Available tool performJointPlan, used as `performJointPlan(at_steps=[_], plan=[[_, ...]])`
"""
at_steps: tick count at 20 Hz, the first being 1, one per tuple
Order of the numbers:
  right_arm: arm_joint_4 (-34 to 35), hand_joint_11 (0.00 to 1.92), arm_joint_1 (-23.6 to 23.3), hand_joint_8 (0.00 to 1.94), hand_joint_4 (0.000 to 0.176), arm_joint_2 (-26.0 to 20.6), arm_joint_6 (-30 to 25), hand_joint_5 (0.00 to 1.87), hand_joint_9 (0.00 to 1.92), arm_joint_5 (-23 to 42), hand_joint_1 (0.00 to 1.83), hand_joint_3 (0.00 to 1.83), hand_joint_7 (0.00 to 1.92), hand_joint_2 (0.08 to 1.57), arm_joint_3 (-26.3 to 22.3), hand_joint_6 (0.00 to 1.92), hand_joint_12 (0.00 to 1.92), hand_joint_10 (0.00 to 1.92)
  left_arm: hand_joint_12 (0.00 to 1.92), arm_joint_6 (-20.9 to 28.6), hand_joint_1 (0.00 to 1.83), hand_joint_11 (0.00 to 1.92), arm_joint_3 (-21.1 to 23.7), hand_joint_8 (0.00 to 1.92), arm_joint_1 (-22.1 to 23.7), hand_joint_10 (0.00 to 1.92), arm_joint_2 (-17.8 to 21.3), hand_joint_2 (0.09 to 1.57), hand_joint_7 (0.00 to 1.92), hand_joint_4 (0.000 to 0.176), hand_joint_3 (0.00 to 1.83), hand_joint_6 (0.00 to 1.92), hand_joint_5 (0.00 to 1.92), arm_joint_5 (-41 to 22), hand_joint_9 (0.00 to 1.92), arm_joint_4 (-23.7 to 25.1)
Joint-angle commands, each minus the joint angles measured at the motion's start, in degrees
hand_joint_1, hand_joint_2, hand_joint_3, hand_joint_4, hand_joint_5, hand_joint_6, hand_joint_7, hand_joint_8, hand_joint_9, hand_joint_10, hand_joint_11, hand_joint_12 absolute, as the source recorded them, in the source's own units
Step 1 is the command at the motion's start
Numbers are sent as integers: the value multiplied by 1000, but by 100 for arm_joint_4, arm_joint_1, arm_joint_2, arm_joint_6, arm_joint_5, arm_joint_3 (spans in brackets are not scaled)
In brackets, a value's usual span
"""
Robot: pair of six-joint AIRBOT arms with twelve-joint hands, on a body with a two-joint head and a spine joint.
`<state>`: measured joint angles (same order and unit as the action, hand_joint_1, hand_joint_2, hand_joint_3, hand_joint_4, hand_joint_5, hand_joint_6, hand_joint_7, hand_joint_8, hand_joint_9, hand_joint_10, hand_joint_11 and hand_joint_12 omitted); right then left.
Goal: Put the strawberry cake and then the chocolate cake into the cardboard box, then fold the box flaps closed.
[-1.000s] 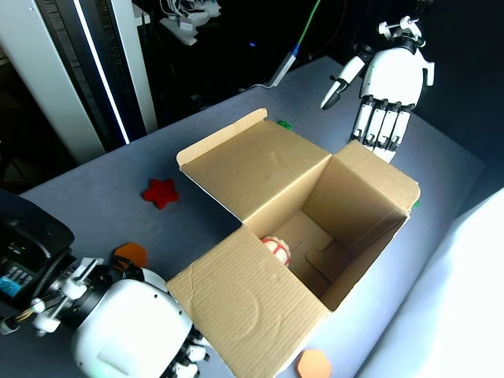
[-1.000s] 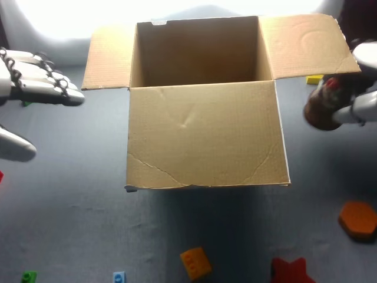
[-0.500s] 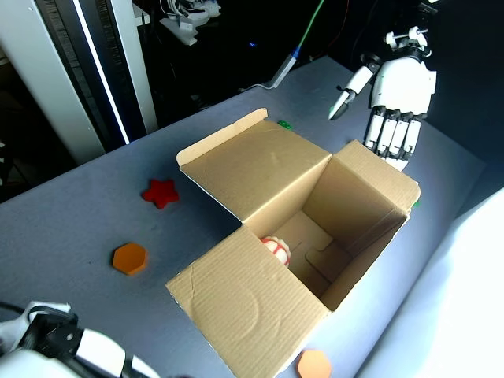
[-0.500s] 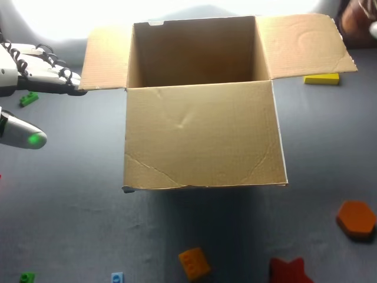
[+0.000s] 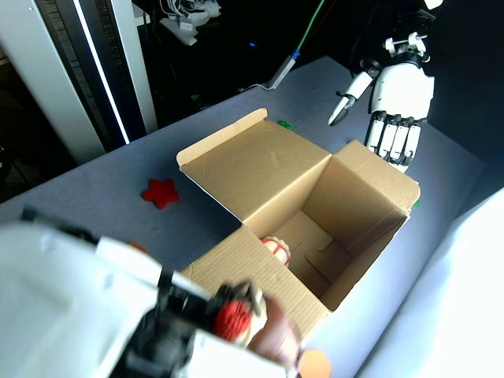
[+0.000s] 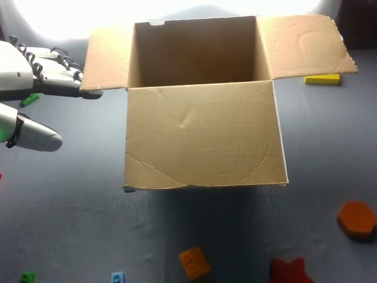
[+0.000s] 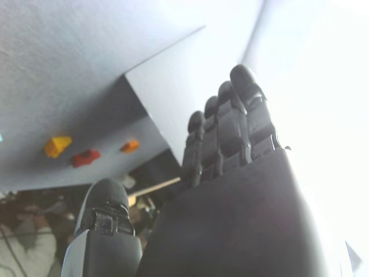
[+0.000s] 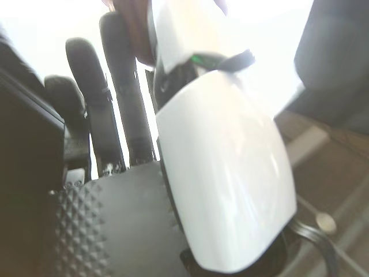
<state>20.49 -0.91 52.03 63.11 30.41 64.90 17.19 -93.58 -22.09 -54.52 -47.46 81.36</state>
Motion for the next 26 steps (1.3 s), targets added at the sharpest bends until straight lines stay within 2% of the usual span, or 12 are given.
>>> performJointPlan(at_steps=[1,3,6,8,9,10,12,14,17,21,24,26], plan=[[-106,251,-98,1280,0,-28,-49,910,605,659,1210,0,906,1159,-4,999,1921,1442,627,-9,0,0,-33,1,33,5,41,1229,152,6,7,6,136,-172,177,-418],[-167,243,-126,1273,0,115,-50,894,595,659,1204,2,901,1163,-5,1037,1921,1442,661,-9,0,0,-55,2,7,3,44,1226,145,11,3,1,127,-185,175,-395],[-311,156,-94,1337,0,300,-70,887,555,766,1205,2,869,1174,-3,1027,1921,1445,643,-9,0,0,-100,1,4,0,48,1221,146,0,1,0,117,-185,161,-396],[-403,210,-4,1324,0,447,-111,860,578,884,1210,0,890,1177,-2,1053,1921,1485,648,-9,0,0,-111,1,-5,1,50,1229,143,6,3,6,136,-186,155,-394],[-408,233,37,1314,0,540,-113,840,594,920,1207,1,893,1180,-1,1084,1921,1483,655,-9,0,0,-132,1,-40,1,50,1233,142,3,4,3,131,-191,156,-394],[-418,251,70,1313,0,620,-104,845,599,929,1203,1,887,1180,-1,1087,1921,1485,659,-10,0,0,-159,0,-81,2,50,1223,139,9,0,0,123,-192,157,-394],[-429,234,131,1365,0,747,-57,836,567,934,1191,3,845,1193,6,1122,1921,1523,711,-10,0,0,-206,4,-143,6,46,1230,152,8,3,1,125,-193,170,-396],[-427,239,226,1301,0,929,17,882,599,982,1202,0,885,1173,48,1045,1921,1460,743,-11,0,0,-232,12,-175,17,44,1224,183,5,0,7,143,-193,204,-398],[-422,249,409,1266,0,1131,215,908,639,1071,1221,0,927,1154,80,978,1921,1464,696,-11,0,0,-238,1,-168,3,44,1215,175,7,0,1,134,-192,189,-415],[-421,233,607,1227,0,1205,268,908,640,1088,1220,0,941,1149,111,995,1921,1409,734,-11,2,0,-233,1,-165,3,43,1230,174,2,3,5,140,-192,196,-419],[-421,217,645,1268,0,1209,292,909,605,1115,1215,2,913,1155,127,992,1921,1441,709,-11,0,0,-230,2,-161,3,43,1226,169,10,0,3,140,-182,188,-429],[-421,212,649,1267,0,1207,292,907,606,1115,1210,1,904,1159,137,1001,1921,1420,719,-10,0,0,-211,3,-158,5,46,1224,178,7,0,3,144,-172,199,-437]])
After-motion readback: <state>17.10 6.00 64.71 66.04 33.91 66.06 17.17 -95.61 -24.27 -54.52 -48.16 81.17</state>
